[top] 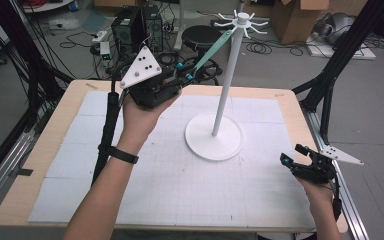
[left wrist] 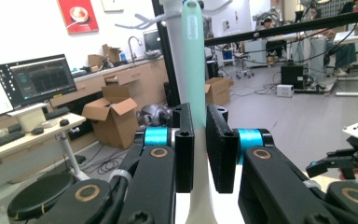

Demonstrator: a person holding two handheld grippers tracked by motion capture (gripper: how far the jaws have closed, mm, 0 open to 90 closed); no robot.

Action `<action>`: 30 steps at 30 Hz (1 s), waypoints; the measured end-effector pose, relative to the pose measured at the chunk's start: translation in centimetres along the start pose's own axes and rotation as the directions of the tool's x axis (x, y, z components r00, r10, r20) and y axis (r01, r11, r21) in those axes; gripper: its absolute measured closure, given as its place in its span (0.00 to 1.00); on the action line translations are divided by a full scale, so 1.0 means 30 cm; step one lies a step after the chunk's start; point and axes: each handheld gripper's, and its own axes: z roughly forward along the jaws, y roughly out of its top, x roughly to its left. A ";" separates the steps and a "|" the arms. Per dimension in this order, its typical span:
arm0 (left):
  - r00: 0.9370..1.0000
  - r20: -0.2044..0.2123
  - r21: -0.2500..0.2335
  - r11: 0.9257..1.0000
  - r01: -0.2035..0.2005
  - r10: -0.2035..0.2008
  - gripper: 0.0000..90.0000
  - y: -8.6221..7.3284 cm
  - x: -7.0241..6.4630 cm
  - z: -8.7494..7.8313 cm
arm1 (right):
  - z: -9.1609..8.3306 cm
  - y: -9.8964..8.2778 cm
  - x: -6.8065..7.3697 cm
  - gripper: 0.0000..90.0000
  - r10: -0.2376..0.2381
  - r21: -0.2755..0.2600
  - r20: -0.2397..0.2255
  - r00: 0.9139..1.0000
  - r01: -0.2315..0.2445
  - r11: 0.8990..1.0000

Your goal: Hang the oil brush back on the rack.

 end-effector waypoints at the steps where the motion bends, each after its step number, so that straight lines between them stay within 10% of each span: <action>1: 1.000 -0.005 -0.005 1.000 0.002 -0.002 0.91 -0.003 0.002 0.006 | 0.000 0.000 0.000 0.17 -0.001 0.001 -0.001 1.000 0.001 1.000; 20: 1.000 -0.015 0.044 0.999 0.001 -0.001 0.89 -0.045 0.024 0.065 | -0.003 0.001 -0.003 0.17 -0.003 -0.003 -0.003 1.000 0.003 1.000; 30: 0.999 0.013 0.144 0.989 0.043 -0.045 0.46 -0.080 0.042 0.030 | -0.004 0.000 -0.003 0.17 -0.002 0.001 -0.006 1.000 0.002 1.000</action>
